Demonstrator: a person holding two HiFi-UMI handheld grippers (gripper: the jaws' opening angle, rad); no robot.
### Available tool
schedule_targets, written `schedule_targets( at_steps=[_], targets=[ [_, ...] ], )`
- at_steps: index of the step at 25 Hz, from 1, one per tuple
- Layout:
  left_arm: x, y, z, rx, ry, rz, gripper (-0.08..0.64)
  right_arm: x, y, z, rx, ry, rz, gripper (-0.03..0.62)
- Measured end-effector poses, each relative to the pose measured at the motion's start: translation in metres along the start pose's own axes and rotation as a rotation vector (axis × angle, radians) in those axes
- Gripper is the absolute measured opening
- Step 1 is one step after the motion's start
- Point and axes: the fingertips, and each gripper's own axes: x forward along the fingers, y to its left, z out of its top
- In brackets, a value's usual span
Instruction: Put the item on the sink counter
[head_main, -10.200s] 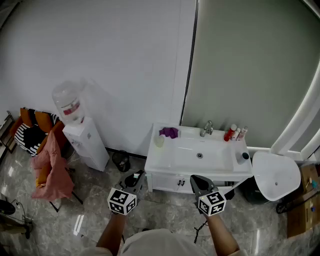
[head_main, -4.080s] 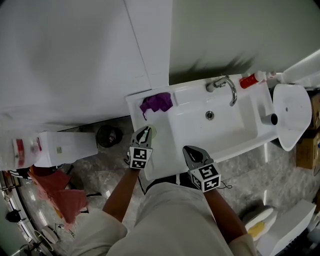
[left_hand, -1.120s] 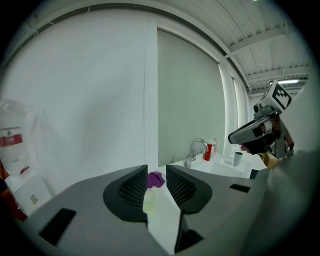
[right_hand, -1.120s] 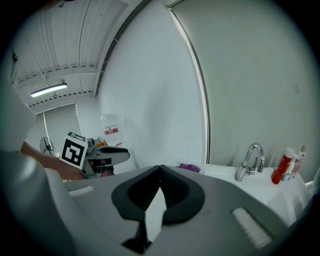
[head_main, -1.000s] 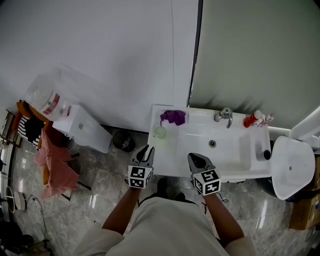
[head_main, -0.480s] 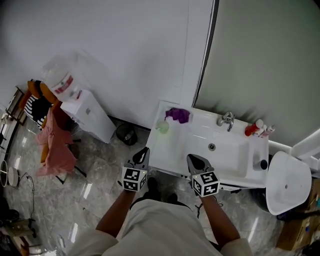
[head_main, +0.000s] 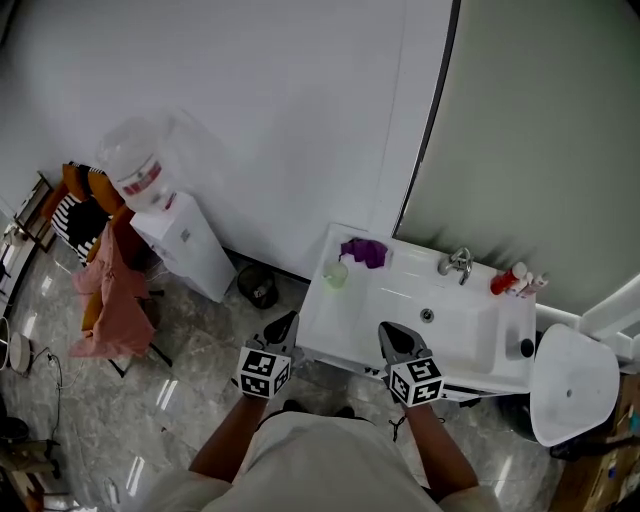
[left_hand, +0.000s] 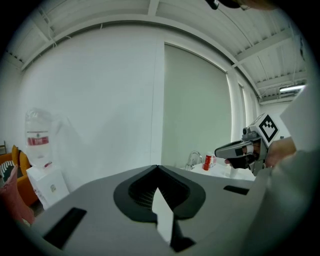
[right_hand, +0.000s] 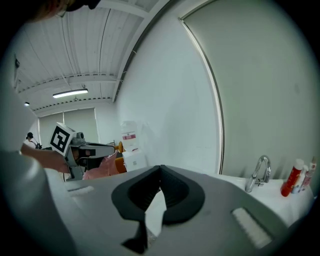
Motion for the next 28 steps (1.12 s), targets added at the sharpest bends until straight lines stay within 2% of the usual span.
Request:
schedule_targets(
  at_steps=[8,28],
  targets=[
    [-0.01,0.013,0.012,0.003,-0.025,-0.041,0.006,0.003,0.01,0.031,-0.005,-0.075,-0.03,0.011],
    [-0.005,0.032,0.02,-0.02,-0.039,-0.064,0.006,0.017,0.015,0.041,-0.005,-0.079,-0.054,0.011]
  ],
)
